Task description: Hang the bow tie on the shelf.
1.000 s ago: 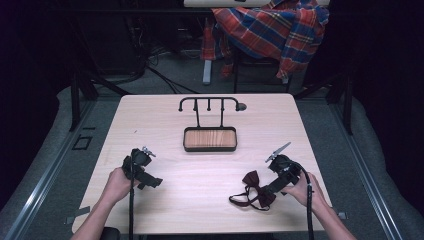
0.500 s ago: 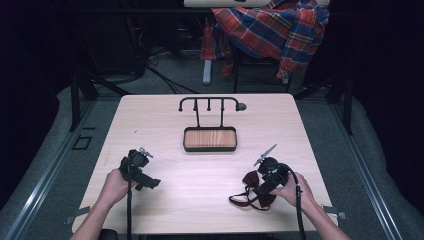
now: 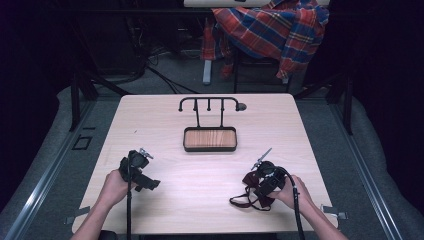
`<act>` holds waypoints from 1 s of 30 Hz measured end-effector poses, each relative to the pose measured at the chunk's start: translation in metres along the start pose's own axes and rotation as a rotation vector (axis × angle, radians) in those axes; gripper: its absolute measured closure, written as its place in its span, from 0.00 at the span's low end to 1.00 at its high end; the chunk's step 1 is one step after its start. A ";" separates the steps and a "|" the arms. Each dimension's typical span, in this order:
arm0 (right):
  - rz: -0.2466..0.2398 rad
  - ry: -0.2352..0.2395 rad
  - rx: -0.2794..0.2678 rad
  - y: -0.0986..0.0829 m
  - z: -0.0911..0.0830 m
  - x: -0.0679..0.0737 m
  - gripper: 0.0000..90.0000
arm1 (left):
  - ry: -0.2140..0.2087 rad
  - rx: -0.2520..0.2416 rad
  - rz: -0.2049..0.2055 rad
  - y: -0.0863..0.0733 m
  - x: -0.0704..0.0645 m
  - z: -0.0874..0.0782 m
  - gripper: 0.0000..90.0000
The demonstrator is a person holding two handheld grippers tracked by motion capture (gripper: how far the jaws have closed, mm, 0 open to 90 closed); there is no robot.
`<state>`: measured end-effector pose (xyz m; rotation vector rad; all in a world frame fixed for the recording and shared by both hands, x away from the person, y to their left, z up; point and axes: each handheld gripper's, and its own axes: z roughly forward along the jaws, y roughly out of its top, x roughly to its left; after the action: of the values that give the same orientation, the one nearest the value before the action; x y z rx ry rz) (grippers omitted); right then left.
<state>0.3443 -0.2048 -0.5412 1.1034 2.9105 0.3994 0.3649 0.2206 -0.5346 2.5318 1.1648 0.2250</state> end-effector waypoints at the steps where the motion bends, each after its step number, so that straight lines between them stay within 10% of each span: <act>1: -0.001 -0.001 -0.001 0.000 0.001 0.000 0.65 | 0.001 0.001 0.003 0.000 -0.001 0.000 0.00; 17: -0.003 -0.029 -0.024 0.003 -0.003 0.002 0.83 | 0.024 -0.023 0.016 -0.001 -0.001 -0.004 0.00; 30: 0.072 -0.012 -0.147 0.000 -0.020 -0.009 0.84 | 0.020 -0.048 0.002 -0.002 0.003 -0.005 0.00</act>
<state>0.3499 -0.2154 -0.5224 1.1866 2.7842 0.5947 0.3641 0.2258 -0.5303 2.4941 1.1505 0.2761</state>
